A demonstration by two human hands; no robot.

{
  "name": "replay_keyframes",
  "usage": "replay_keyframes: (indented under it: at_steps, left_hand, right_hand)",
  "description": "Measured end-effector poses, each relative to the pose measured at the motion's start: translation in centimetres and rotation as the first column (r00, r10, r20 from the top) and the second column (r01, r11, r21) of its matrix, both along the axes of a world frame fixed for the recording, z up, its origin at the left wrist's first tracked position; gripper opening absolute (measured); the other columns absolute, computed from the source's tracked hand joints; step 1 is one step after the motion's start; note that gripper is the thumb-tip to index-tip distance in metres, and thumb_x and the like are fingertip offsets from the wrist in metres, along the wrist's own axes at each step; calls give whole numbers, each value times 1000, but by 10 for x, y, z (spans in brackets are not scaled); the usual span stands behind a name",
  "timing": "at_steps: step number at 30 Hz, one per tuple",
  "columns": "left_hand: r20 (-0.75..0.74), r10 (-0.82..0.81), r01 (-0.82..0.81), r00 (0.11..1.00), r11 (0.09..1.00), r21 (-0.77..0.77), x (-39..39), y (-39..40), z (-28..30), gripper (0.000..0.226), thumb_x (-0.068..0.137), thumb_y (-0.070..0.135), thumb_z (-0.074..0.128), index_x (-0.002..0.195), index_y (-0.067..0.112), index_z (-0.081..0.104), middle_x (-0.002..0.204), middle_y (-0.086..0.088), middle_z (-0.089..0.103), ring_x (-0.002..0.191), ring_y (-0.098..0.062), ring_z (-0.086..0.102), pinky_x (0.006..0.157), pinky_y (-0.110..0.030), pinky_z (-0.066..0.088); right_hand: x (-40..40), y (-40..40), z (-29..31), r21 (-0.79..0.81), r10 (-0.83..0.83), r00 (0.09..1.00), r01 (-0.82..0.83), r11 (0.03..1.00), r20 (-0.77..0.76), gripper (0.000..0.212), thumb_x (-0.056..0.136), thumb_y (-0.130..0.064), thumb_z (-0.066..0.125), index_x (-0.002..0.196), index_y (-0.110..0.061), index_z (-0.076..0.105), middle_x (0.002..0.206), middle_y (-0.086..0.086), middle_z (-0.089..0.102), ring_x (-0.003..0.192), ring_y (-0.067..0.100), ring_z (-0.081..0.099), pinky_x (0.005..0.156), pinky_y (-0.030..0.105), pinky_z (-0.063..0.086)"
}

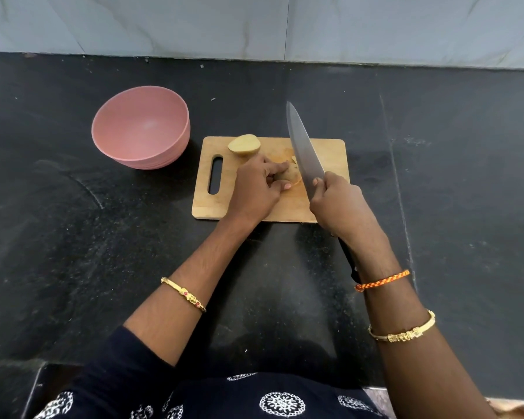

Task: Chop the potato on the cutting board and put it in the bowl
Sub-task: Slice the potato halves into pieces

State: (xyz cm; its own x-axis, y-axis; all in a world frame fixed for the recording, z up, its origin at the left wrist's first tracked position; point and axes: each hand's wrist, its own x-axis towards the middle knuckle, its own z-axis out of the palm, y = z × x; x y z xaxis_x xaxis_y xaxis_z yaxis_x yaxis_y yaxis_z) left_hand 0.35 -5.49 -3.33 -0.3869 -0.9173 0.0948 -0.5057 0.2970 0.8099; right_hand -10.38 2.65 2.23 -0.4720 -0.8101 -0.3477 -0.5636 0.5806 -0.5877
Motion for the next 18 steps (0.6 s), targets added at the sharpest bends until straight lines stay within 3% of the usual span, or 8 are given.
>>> replay_keyframes:
  at_steps: [8, 13, 18]
  left_hand:
    - [-8, 35, -36, 999, 997, -66, -2, 6, -2, 39, 77, 8, 73, 115, 7, 64, 94, -4, 63, 85, -12, 58, 80, -18, 49]
    - [-9, 47, -48, 999, 996, -76, -1, 4, -4, 38, 76, 6, 74, 113, 6, 66, 94, -4, 64, 86, -14, 60, 83, -23, 52]
    - [-3, 37, -37, 999, 997, -70, 0, 5, -4, 36, 77, 8, 74, 113, 8, 66, 93, -3, 64, 85, -12, 59, 81, -20, 50]
  right_hand:
    - [3, 4, 1, 43, 35, 999, -35, 998, 17, 33, 103, -26, 34, 128, -9, 48, 117, 13, 56, 84, 19, 46, 73, 30, 38]
    - [23, 31, -14, 86, -8, 1000, 7, 996, 3, 25, 102, -31, 32, 102, -12, 47, 100, 17, 57, 88, 32, 54, 77, 38, 45]
    - [21, 53, -10, 123, 17, 1000, -18, 992, 10, 23, 102, -34, 31, 95, -16, 43, 93, 11, 55, 85, 30, 57, 76, 42, 49]
